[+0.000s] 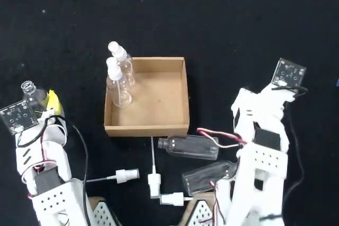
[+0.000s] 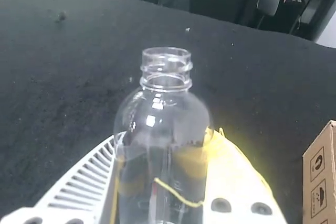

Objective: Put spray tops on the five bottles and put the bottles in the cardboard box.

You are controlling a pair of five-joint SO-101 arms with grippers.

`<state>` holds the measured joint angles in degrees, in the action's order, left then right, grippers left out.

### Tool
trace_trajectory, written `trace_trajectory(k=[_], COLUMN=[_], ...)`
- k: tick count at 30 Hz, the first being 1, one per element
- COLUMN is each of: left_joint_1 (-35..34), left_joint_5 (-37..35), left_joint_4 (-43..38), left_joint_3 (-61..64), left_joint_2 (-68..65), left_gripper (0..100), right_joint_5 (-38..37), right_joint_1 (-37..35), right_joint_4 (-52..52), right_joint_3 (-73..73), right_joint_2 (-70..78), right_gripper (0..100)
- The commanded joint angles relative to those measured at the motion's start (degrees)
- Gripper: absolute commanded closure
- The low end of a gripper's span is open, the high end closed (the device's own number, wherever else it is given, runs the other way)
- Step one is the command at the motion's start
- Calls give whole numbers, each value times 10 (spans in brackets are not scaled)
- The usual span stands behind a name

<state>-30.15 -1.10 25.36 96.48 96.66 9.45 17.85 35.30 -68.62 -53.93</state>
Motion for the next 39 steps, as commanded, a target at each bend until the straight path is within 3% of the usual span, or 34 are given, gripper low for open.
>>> trace_trajectory(k=[1, 6, 8, 19, 25, 27, 34, 39], left_joint_1=[7, -3, -22, -56, -60, -55, -43, -49], left_joint_5=[-4, -1, -1, -4, -4, -4, -4, -1], left_joint_4=[2, -5, -43, -62, -73, -110, -133, -135], left_joint_3=[13, 9, 11, 9, 8, 8, 8, 8], left_joint_2=[16, 23, 37, 79, 80, 80, 80, 80], left_gripper=[969, 970, 970, 970, 970, 970, 970, 970], right_joint_5=[-30, -114, -154, -331, -321, -304, -247, -247], right_joint_1=[-17, -100, -151, -546, -715, -750, -823, -827], right_joint_4=[70, 135, 170, 397, 411, 396, 280, 247], right_joint_3=[43, 44, 54, 163, 168, 168, 101, 67], right_joint_2=[-124, -242, -266, -189, -111, -79, 1, 11], right_gripper=[864, 868, 868, 864, 864, 864, 856, 730])
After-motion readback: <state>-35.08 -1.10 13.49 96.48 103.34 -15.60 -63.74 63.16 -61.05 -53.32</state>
